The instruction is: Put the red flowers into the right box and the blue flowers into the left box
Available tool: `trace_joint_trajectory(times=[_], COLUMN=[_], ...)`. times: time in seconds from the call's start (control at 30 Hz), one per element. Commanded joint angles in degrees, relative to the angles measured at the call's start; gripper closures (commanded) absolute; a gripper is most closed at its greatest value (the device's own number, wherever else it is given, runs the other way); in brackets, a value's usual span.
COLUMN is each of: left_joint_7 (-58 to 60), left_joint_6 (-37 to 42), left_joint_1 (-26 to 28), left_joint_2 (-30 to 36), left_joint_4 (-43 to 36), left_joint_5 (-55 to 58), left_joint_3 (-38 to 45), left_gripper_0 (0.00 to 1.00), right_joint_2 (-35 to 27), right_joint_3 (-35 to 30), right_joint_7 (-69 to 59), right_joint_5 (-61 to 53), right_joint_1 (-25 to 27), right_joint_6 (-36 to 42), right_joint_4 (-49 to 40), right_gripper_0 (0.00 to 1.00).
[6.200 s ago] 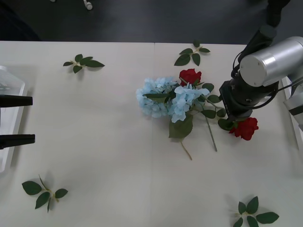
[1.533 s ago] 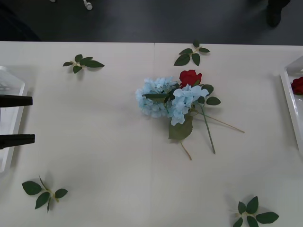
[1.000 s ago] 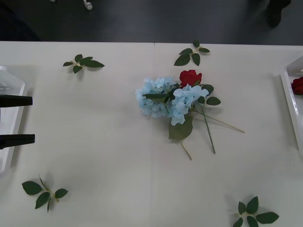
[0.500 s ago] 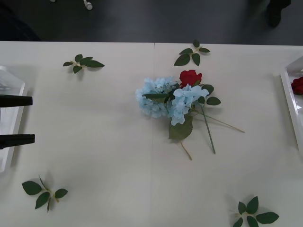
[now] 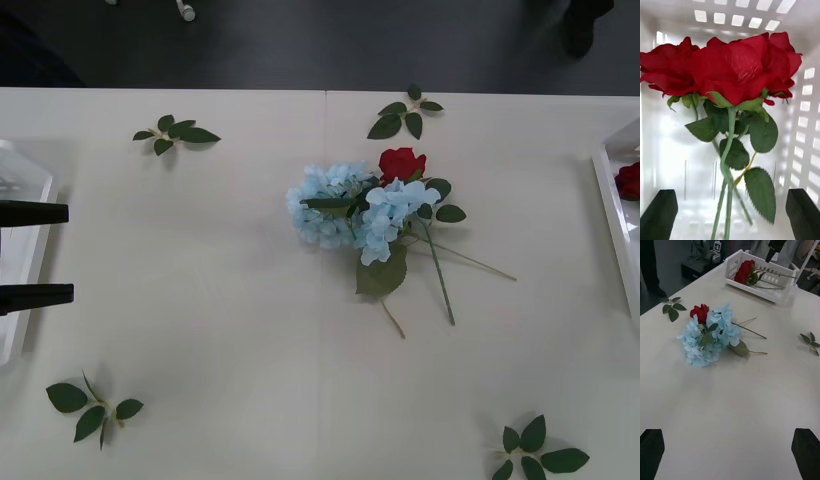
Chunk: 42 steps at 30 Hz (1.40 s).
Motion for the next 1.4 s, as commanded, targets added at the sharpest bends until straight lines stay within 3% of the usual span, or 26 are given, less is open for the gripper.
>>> trace_joint_trajectory(times=[0.03,0.27,0.53,0.77,0.9,1.4], left_joint_7=[-2.21,-2.21,-2.21,-2.21,-2.21,-2.21], left_joint_6=[-0.56,-0.56,-0.56,-0.56,-0.56,-0.56], left_joint_1=[-0.81,-0.81,-0.81,-0.81,-0.81,-0.81], left_joint_2=[0.96,0.96,0.96,0.96,0.96,0.96], left_joint_4=[-0.63,-0.63,-0.63,-0.63,-0.63,-0.63], left_joint_5=[0.15,0.15,0.15,0.15,0.15,0.15], left_joint_3=[0.69,0.69,0.69,0.69,0.69,0.69], left_gripper_0=[0.00,0.00,0.00,0.00,0.00,0.00], right_joint_2=[-0.42,-0.33,0.37,11.18,16.98,28.14], right_joint_3=[-0.22,1.01,6.90,9.98,13.93,27.21], right_joint_7=[-8.70,-21.71,-33.22,-37.44,-38.32,-43.15], right_joint_5=[2.44,2.00,1.30,12.37,19.32,33.03], right_joint_1=[-3.09,-3.18,-3.18,-3.09,-3.26,-4.93], right_joint_6=[5.56,15.23,19.09,24.54,26.83,27.27], right_joint_4=[-9.10,-23.42,-38.89,-50.14,-52.78,-52.69], right_gripper_0=[0.15,0.15,0.15,0.15,0.15,0.15])
